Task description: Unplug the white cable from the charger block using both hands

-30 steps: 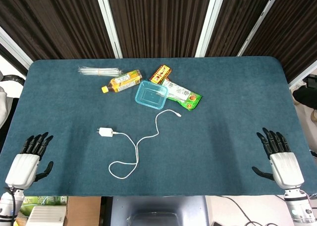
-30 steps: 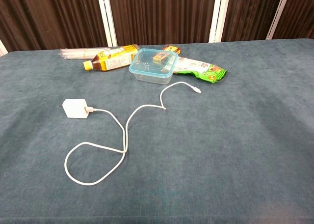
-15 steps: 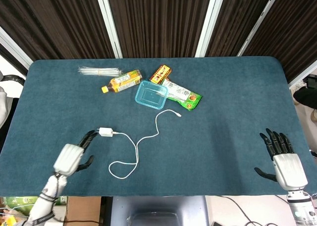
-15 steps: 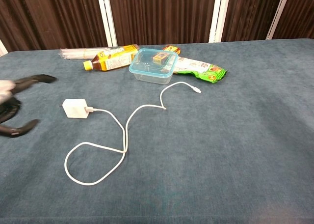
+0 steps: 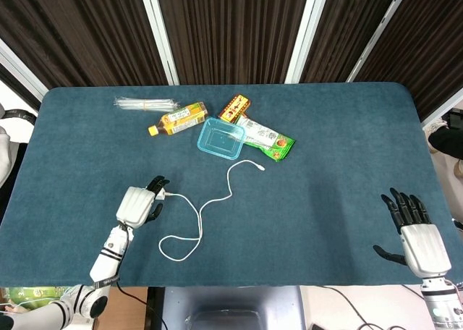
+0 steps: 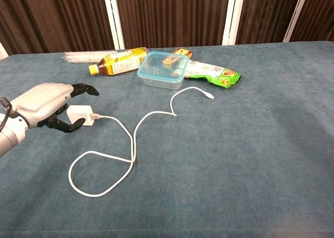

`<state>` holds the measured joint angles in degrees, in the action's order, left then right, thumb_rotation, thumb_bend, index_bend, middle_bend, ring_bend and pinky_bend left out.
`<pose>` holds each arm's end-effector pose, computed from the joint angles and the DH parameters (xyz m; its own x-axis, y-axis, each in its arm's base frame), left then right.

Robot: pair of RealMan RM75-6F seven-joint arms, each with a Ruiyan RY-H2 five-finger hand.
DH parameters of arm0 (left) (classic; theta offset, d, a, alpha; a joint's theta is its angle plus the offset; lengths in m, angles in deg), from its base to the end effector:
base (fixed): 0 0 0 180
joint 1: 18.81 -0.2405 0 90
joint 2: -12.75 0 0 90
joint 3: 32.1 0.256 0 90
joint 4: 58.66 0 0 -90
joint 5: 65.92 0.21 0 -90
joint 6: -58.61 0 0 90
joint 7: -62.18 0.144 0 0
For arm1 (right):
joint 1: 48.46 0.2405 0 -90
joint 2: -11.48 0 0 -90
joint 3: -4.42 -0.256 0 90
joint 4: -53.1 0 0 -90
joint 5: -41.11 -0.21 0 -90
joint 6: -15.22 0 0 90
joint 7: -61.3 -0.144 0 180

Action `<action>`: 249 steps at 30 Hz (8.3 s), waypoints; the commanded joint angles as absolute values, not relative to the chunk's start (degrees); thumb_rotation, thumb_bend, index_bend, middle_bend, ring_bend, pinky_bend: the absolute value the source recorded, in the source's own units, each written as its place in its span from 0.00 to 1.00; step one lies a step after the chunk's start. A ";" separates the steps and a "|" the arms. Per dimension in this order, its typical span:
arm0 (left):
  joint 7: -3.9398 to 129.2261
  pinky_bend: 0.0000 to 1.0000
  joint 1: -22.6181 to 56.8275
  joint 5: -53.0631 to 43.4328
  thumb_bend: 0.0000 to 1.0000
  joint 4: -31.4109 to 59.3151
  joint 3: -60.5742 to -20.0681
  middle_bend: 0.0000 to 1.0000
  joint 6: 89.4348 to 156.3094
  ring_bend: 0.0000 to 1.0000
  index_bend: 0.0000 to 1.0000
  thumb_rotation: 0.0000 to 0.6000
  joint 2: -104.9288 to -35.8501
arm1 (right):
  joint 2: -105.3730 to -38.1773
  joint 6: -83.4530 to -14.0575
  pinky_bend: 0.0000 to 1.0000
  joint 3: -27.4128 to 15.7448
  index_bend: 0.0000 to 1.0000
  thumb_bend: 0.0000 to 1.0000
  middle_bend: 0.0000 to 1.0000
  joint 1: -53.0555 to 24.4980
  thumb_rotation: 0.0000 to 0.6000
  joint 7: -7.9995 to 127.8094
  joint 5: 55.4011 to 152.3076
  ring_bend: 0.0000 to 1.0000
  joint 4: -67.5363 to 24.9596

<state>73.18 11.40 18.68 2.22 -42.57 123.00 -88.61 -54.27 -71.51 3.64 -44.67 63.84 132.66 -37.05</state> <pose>-0.2182 0.3229 -0.0386 0.4990 0.0633 0.8643 0.8259 -0.3368 -0.4522 -0.3078 -0.1674 0.1467 0.4512 -0.0124 0.8923 -0.8894 -0.0880 0.4485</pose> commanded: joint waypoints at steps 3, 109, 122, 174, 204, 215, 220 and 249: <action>74.48 1.00 11.98 17.08 0.44 0.46 -42.08 0.20 122.03 0.97 0.22 1.00 -88.81 | -54.14 -71.87 0.00 3.65 0.00 0.15 0.00 -44.86 1.00 63.68 132.78 0.00 -37.10; 93.22 1.00 16.86 -4.05 0.60 46.40 -40.73 0.78 124.11 0.98 0.76 1.00 -74.24 | -103.06 -46.84 0.00 -13.52 0.65 0.40 0.17 -4.87 1.00 77.34 115.35 0.00 -23.65; 92.89 1.00 17.00 -3.53 0.60 45.57 -40.26 0.78 125.02 0.98 0.75 1.00 -74.37 | -104.70 -47.15 0.00 -13.07 0.67 0.41 0.18 -4.07 1.00 76.50 114.86 0.00 -21.79; 91.50 1.00 17.07 -2.13 0.60 48.32 -39.63 0.78 125.79 0.98 0.75 1.00 -71.23 | -105.74 -49.16 0.00 -13.58 0.87 0.65 0.35 -3.27 1.00 74.70 115.24 0.08 -21.77; 78.20 1.00 16.91 0.69 0.57 19.37 -37.39 0.60 117.46 0.97 0.60 1.00 -78.97 | -97.29 -44.94 0.00 -6.78 0.72 0.65 0.35 -10.23 1.00 70.40 113.34 0.08 -7.48; 77.77 1.00 17.01 3.04 0.53 18.11 -37.23 0.29 117.36 0.96 0.38 1.00 -78.74 | -95.66 -44.13 0.00 -6.37 0.17 0.60 0.24 -10.33 1.00 68.37 114.76 0.05 -9.32; 77.61 1.00 16.36 5.41 0.52 21.28 -36.69 0.24 118.80 0.96 0.31 1.00 -76.58 | -91.72 -44.72 0.00 -6.74 0.06 0.56 0.19 -10.96 1.00 68.63 115.19 0.01 -15.40; 63.66 0.00 -9.62 21.27 0.46 29.15 -22.23 0.00 143.08 0.00 0.02 1.00 -51.78 | -53.65 -74.94 0.00 8.45 0.00 0.25 0.00 -43.04 1.00 78.29 120.60 0.00 -48.37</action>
<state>65.48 -8.80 22.85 29.49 -24.00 146.93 -53.17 -53.05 -75.22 7.29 -41.47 80.43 120.53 -51.28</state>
